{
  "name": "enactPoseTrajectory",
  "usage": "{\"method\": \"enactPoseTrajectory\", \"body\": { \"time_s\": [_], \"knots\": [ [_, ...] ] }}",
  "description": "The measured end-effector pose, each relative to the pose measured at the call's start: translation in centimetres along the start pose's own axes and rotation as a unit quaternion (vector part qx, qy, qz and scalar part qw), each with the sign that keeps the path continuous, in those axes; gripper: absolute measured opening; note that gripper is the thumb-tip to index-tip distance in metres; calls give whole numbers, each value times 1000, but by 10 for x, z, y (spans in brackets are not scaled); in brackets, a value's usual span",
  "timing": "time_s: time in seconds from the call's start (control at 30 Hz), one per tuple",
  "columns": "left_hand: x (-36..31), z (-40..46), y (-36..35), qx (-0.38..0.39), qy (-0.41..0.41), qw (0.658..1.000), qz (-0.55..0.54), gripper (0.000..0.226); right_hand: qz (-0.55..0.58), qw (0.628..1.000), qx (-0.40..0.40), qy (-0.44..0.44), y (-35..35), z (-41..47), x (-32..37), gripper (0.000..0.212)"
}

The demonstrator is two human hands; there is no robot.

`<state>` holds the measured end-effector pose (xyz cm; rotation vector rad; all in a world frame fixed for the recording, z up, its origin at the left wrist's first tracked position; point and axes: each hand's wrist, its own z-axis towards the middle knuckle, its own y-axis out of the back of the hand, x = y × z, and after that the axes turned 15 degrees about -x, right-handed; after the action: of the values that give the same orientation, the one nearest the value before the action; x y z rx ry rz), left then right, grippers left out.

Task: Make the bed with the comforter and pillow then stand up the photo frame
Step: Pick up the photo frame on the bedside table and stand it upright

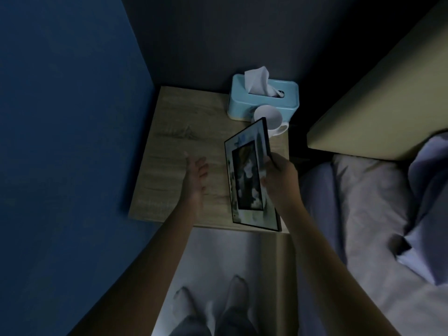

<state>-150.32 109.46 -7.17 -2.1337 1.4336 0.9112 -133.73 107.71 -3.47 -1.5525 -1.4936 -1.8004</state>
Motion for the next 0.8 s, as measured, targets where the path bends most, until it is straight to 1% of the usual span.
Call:
{"method": "enactPoseTrajectory", "body": {
  "time_s": [0.07, 0.13, 0.17, 0.2, 0.23, 0.3, 0.33, 0.4, 0.43, 0.47, 0.53, 0.6, 0.63, 0.73, 0.8],
  "knots": [
    [-2, 1, -2, -5, 17, 999, 50, 78, 77, 997, 17, -26, 6, 0, 4, 26],
    [-4, 1, -6, 25, 45, 996, 76, 79, 156, 986, 45, -44, 13, -1, 7, 23],
    [-8, -3, -9, 46, 45, 995, 81, 75, 180, 981, 54, -45, 14, -2, 7, 22],
    [-14, -10, -12, 71, 39, 994, 80, 67, 196, 978, 55, -42, 15, -3, 9, 22],
    [-18, -14, -14, 93, 34, 993, 61, 60, 210, 976, 49, -36, 16, -4, 10, 21],
    [-32, -32, -14, 109, 11, 994, 7, 58, 219, 975, 30, -31, 14, -1, 7, 22],
    [-33, -32, -15, 103, -14, 995, -11, 59, 211, 976, 26, -37, 12, 2, 6, 26],
    [-24, -10, -9, 72, -69, 994, -36, 61, 194, 978, 29, -68, 7, 5, 6, 45],
    [-21, -2, -5, 69, -93, 992, -43, 64, 198, 976, 44, -84, 5, 6, 7, 52],
    [-19, 4, -1, 61, -111, 991, -44, 69, 209, 972, 57, -90, 2, 7, 7, 53],
    [-16, 12, 6, 60, -131, 989, -27, 84, 249, 963, 68, -73, -3, 6, 12, 46],
    [0, 30, 10, 58, -121, 991, 7, 99, 280, 955, 79, -60, -9, 4, 12, 47],
    [10, 42, 13, 56, -115, 992, 11, 102, 277, 955, 86, -61, -13, 3, 10, 48],
    [25, 70, 22, 60, -104, 993, 16, 101, 265, 954, 112, -84, -24, -2, 1, 68],
    [19, 64, 24, 71, -103, 992, 19, 102, 248, 957, 117, -92, -29, -3, -7, 69]
  ]
}}
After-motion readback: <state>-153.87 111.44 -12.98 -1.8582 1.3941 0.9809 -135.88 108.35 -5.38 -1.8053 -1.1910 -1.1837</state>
